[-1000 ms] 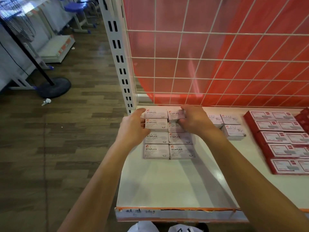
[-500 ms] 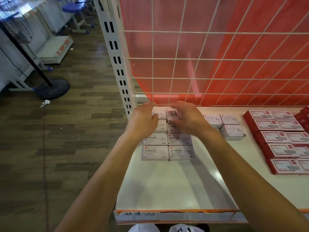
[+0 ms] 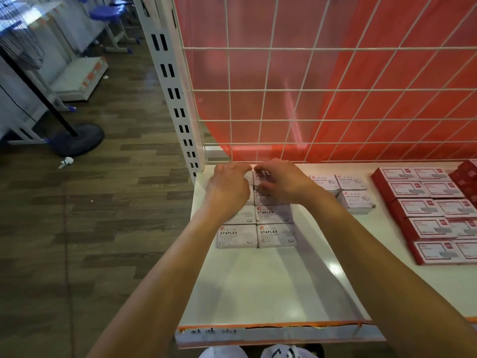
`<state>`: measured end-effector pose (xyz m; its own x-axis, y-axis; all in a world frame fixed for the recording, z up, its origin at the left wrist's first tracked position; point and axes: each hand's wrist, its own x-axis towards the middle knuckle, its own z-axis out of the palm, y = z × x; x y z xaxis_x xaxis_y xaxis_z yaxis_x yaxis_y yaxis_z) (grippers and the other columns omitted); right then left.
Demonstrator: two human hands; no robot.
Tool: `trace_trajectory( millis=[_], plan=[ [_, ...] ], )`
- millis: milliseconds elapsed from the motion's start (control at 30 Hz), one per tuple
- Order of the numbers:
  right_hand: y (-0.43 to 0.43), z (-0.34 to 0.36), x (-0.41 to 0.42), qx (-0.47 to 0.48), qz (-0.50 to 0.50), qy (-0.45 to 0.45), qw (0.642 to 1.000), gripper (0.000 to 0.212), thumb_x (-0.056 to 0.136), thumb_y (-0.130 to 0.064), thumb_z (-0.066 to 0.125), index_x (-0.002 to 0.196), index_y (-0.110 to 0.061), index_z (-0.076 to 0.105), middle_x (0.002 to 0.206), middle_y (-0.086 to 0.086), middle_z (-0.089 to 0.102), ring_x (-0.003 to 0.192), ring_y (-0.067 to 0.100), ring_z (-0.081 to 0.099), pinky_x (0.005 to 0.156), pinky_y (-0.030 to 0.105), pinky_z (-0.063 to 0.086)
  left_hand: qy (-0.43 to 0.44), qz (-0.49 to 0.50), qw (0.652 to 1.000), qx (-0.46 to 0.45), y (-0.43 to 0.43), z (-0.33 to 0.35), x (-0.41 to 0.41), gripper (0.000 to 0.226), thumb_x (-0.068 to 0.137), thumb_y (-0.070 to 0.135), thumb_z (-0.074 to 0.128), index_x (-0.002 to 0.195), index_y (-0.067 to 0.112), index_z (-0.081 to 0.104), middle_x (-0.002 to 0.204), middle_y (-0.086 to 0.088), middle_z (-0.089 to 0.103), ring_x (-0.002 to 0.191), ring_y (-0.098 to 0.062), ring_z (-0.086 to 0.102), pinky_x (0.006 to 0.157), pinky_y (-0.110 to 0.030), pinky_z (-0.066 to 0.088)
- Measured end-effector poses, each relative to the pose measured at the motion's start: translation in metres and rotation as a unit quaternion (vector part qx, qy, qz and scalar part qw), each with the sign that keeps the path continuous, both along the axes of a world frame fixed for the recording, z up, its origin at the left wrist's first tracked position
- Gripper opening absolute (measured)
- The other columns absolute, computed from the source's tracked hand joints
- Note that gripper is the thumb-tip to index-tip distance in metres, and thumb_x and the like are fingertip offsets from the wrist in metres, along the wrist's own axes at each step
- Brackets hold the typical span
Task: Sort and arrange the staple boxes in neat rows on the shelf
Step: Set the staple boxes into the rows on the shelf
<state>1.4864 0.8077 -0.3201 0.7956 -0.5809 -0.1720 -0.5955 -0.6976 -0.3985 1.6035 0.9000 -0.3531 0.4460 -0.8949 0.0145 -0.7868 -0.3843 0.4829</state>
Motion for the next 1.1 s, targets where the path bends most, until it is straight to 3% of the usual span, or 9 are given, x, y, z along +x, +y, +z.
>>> trace_trajectory(
  millis=[367,467,533,600,700,767,900,1100],
  plan=[
    [0.004,0.002,-0.003,0.027,-0.014,-0.004,1.000,0.048,0.089,-0.024,0.060,0.135,-0.019,0.048,0.131,0.009,0.051,0.121,0.030,0.042,0.102,0.041,0.036,0.007,-0.007,1.000,0.010,0.004,0.009,-0.006,0.044,0.089,0.010,0.041,0.129,0.022,0.055,0.130,-0.005,0.056,0.122,-0.030,0.044,0.098,-0.048,0.042],
    [0.005,0.003,-0.008,0.052,-0.041,-0.032,0.997,0.052,0.091,-0.021,0.058,0.140,-0.016,0.043,0.139,0.009,0.045,0.129,0.027,0.040,0.108,0.038,0.031,0.066,0.001,0.998,-0.019,0.006,0.005,0.001,0.045,0.094,0.012,0.038,0.138,0.019,0.046,0.137,-0.009,0.050,0.129,-0.028,0.042,0.105,-0.046,0.039],
    [0.006,0.005,-0.013,0.087,-0.095,-0.071,0.989,0.050,0.095,-0.019,0.053,0.143,-0.016,0.039,0.144,0.008,0.041,0.132,0.026,0.039,0.109,0.040,0.033,0.100,0.038,0.993,-0.051,0.012,0.005,0.005,0.044,0.098,0.018,0.035,0.142,0.019,0.039,0.132,-0.009,0.053,0.121,-0.027,0.050,0.102,-0.046,0.042],
    [0.010,0.006,-0.018,0.114,-0.135,-0.093,0.980,0.049,0.099,-0.018,0.045,0.145,-0.014,0.033,0.148,0.009,0.037,0.135,0.026,0.035,0.110,0.041,0.031,0.175,0.079,0.979,-0.069,0.020,0.009,0.002,0.044,0.102,0.024,0.032,0.145,0.020,0.031,0.127,-0.002,0.052,0.109,-0.019,0.053,0.098,-0.035,0.041],
    [0.017,0.004,-0.021,0.141,-0.158,-0.104,0.972,0.050,0.100,-0.015,0.038,0.148,-0.013,0.027,0.152,0.009,0.031,0.138,0.026,0.030,0.112,0.040,0.028,0.302,0.119,0.942,-0.081,0.027,0.011,-0.005,0.047,0.104,0.031,0.028,0.149,0.017,0.025,0.148,-0.003,0.036,0.126,-0.014,0.038,0.096,-0.024,0.025],
    [0.021,0.002,-0.020,0.146,-0.164,-0.102,0.970,0.052,0.098,-0.011,0.036,0.149,-0.014,0.024,0.154,0.008,0.028,0.141,0.026,0.025,0.114,0.040,0.025,0.343,0.130,0.924,-0.107,0.027,0.011,-0.006,0.048,0.104,0.034,0.028,0.149,0.018,0.027,0.153,-0.005,0.030,0.138,-0.018,0.030,0.101,-0.026,0.024],
    [0.024,0.002,-0.020,0.158,-0.178,-0.105,0.965,0.056,0.095,-0.006,0.035,0.149,-0.013,0.022,0.154,0.008,0.026,0.141,0.026,0.023,0.115,0.045,0.022,0.387,0.147,0.901,-0.126,0.028,0.010,-0.005,0.046,0.104,0.034,0.030,0.148,0.019,0.031,0.153,-0.003,0.032,0.139,-0.019,0.031,0.114,-0.034,0.026],
    [0.029,0.003,-0.023,0.170,-0.188,-0.122,0.960,0.061,0.092,-0.001,0.034,0.150,-0.012,0.018,0.155,0.007,0.023,0.142,0.026,0.020,0.116,0.041,0.020,0.406,0.148,0.890,-0.149,0.032,0.007,-0.003,0.046,0.103,0.032,0.032,0.147,0.021,0.031,0.153,-0.004,0.032,0.140,-0.021,0.031,0.115,-0.047,0.027]
  ],
)
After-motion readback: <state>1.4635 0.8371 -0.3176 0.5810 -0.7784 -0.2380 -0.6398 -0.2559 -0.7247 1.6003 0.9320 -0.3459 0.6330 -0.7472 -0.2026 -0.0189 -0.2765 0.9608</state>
